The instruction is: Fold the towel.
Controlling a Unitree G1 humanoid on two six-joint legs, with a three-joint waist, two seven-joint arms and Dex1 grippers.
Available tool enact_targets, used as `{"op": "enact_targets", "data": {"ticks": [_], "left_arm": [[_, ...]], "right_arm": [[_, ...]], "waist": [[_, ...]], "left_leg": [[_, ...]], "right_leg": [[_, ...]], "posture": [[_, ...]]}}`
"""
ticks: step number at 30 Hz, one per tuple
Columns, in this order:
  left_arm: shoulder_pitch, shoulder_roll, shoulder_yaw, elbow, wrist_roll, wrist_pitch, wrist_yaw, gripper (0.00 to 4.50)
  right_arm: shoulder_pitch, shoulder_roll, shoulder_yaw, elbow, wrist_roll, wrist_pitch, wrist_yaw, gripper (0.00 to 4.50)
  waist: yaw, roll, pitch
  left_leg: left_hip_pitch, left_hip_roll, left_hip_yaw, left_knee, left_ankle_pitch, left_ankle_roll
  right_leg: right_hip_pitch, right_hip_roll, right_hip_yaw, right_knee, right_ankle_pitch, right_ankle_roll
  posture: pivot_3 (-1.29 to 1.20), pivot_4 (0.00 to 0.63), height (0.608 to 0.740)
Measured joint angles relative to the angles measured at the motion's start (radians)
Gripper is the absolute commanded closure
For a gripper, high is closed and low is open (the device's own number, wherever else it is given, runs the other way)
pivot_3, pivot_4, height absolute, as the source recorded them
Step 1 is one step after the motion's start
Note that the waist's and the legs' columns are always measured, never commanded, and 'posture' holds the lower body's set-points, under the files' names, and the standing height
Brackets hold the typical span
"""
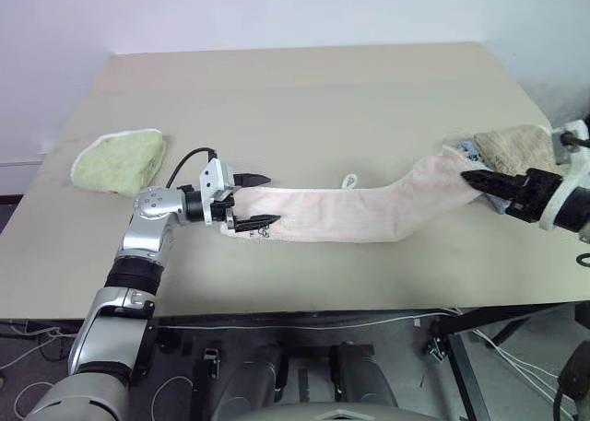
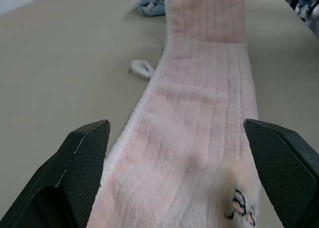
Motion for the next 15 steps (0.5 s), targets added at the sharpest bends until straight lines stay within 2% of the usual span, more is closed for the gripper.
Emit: {"op": "enact_targets", "data": {"ticks": [2, 10, 15], "left_arm": [[0.0, 0.002, 0.0, 0.0, 0.004, -0.009, 0.0, 0.0], [0.039, 0.01, 0.002, -0.01, 0.01, -0.015, 0.015, 0.0], [0.049, 0.019, 0.003, -0.034, 0.014, -0.014, 0.031, 0.0]], "right_arm": [[0.022, -0.032, 0.105, -0.081, -0.014, -0.035, 0.026, 4.47], [0.027, 0.014, 0.443, -0.192, -0.083, -0.106, 0.035, 4.47], [-0.04, 0.129, 0.557, -0.119, -0.184, -0.133, -0.046, 4.47]], "waist": [[0.001, -0.001, 0.0], [0.001, -0.001, 0.0], [0.0, -0.001, 0.0]], "left_leg": [[0.0, 0.0, 0.0, 0.0, 0.0, 0.0], [-0.001, 0.0, -0.001, -0.001, 0.0, 0.0], [-0.001, 0.0, -0.001, 0.0, 0.0, 0.0]], "right_leg": [[0.0, 0.0, 0.0, -0.001, 0.0, 0.0], [0.0, 0.0, -0.001, -0.002, 0.0, 0.0], [-0.001, 0.0, -0.001, -0.001, 0.0, 0.0]], "posture": [[0.0, 0.15, 0.74], [0.0, 0.15, 0.74], [0.0, 0.15, 0.74]]}}
